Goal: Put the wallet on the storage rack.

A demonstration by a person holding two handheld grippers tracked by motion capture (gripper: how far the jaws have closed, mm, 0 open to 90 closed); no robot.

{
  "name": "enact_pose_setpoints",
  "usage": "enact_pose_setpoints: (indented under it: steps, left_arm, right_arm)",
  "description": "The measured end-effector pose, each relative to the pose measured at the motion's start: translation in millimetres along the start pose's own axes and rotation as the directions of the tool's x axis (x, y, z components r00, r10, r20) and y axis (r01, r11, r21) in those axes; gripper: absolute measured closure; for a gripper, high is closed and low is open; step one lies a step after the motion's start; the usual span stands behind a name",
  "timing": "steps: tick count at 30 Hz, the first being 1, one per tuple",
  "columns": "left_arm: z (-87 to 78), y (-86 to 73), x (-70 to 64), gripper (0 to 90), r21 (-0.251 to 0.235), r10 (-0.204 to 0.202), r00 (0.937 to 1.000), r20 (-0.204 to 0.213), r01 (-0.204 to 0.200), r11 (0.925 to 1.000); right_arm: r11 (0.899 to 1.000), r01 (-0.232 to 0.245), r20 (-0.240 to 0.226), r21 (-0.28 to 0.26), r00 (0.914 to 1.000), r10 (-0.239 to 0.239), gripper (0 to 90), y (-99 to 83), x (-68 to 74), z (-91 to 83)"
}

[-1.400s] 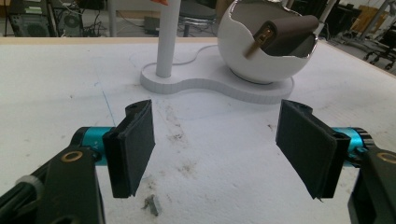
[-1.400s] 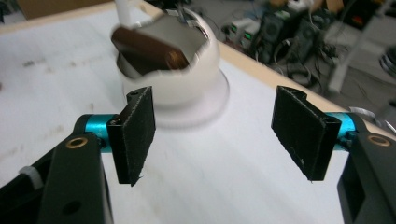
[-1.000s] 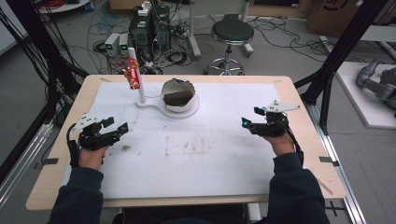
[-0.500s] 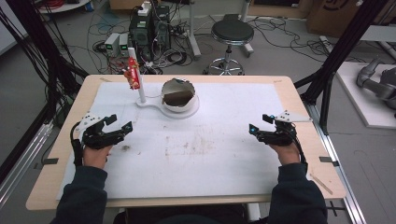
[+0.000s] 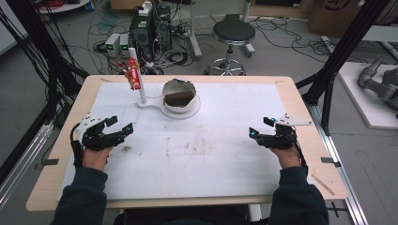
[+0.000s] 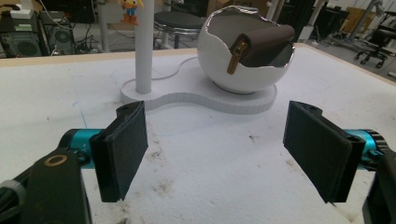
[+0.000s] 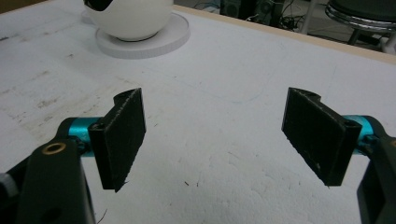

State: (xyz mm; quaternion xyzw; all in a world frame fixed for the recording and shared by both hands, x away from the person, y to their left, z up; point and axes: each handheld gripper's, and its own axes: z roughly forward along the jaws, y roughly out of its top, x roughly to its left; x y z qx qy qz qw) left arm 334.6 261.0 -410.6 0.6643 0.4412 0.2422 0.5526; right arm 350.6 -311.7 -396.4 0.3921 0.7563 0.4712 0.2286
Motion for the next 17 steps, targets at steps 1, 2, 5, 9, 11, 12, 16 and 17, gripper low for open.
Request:
enact_pose_setpoints:
  steps: [1, 2, 5, 9, 11, 12, 16, 17]
  left_arm:
    - [0.4, -0.2, 0.0, 21.8, -0.004, -0.004, 1.0000, -0.001, 0.004, 1.0000]
    - [0.6, -0.3, 0.5, 21.8, -0.006, -0.006, 1.0000, -0.003, 0.006, 1.0000]
    - [0.6, -0.2, 1.6, 21.8, -0.007, -0.010, 0.9999, -0.006, 0.010, 0.9999]
    - [1.1, 0.4, 0.8, 21.8, -0.006, -0.004, 1.0000, -0.004, 0.004, 1.0000]
    - [1.7, 0.3, -0.5, 21.8, -0.005, -0.001, 1.0000, -0.004, 0.001, 1.0000]
    - [1.9, 0.3, -0.6, 21.8, -0.003, 0.005, 1.0000, -0.002, -0.005, 1.0000]
    - [2.0, 0.4, -1.5, 21.8, -0.002, 0.004, 1.0000, -0.001, -0.004, 1.0000]
    - [2.0, 0.4, -1.3, 21.8, -0.002, 0.004, 1.0000, -0.001, -0.004, 1.0000]
  right_arm:
    - [1.000, -0.004, 0.000, 0.001, 1.0000, 0.004, 21.9, -0.1, 0.1, -0.4]
    - [1.000, -0.004, 0.001, -0.001, 1.0000, 0.004, 21.9, -0.2, -0.4, -0.4]
    - [1.000, -0.007, 0.001, -0.001, 1.0000, 0.007, 21.9, -1.1, -1.2, -1.3]
    - [1.000, -0.009, 0.003, -0.002, 1.0000, 0.009, 21.9, -2.1, -2.5, -2.1]
    - [1.000, -0.011, 0.002, -0.004, 0.9999, 0.012, 21.8, -2.5, -3.1, -2.3]
    - [1.000, -0.013, 0.002, -0.002, 0.9999, 0.013, 21.9, -2.6, -3.2, -2.5]
    - [1.000, -0.010, 0.002, -0.006, 1.0000, 0.010, 21.8, -2.5, -3.8, -2.3]
    - [1.000, -0.013, 0.000, -0.003, 0.9999, 0.013, 21.9, -2.5, -3.4, -2.4]
